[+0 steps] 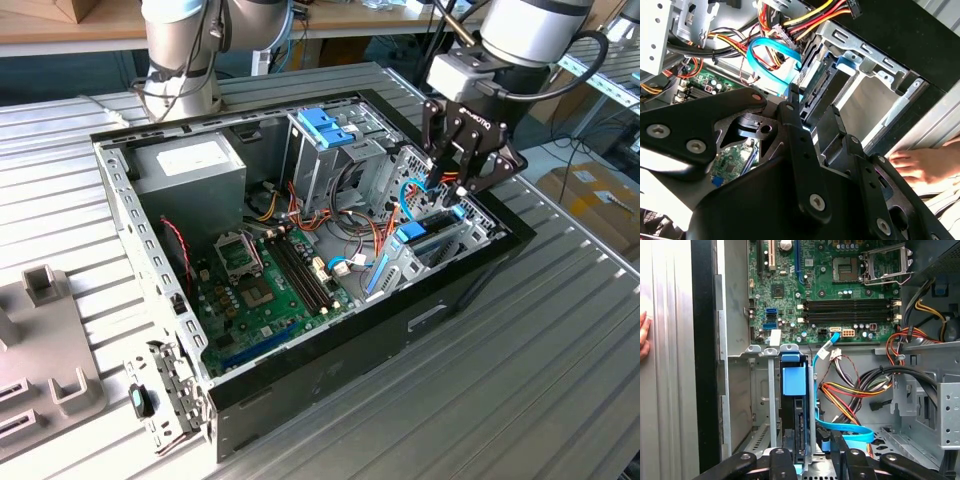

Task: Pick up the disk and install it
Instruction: 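Insert the first disk wire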

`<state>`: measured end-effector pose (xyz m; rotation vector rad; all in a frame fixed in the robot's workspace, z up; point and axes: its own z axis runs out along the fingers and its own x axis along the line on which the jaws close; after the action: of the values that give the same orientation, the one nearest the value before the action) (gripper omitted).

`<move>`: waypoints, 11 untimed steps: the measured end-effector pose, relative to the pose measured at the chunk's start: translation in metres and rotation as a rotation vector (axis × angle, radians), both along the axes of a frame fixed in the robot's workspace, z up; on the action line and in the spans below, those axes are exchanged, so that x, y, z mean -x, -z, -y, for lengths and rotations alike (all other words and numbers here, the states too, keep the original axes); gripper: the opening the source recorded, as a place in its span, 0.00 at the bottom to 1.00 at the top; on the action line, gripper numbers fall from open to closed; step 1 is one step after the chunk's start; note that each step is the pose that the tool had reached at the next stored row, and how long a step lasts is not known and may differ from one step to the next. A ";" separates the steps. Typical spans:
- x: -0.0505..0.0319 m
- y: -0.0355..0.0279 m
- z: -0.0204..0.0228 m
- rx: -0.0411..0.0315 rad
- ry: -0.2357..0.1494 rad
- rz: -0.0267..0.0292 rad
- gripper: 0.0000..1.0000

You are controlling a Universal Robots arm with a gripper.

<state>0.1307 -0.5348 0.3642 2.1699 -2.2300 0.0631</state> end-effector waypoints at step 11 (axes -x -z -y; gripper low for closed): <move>-0.0004 0.0067 -0.0007 0.0001 0.000 0.0000 0.42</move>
<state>0.1311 -0.5340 0.3575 2.1699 -2.2298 0.0632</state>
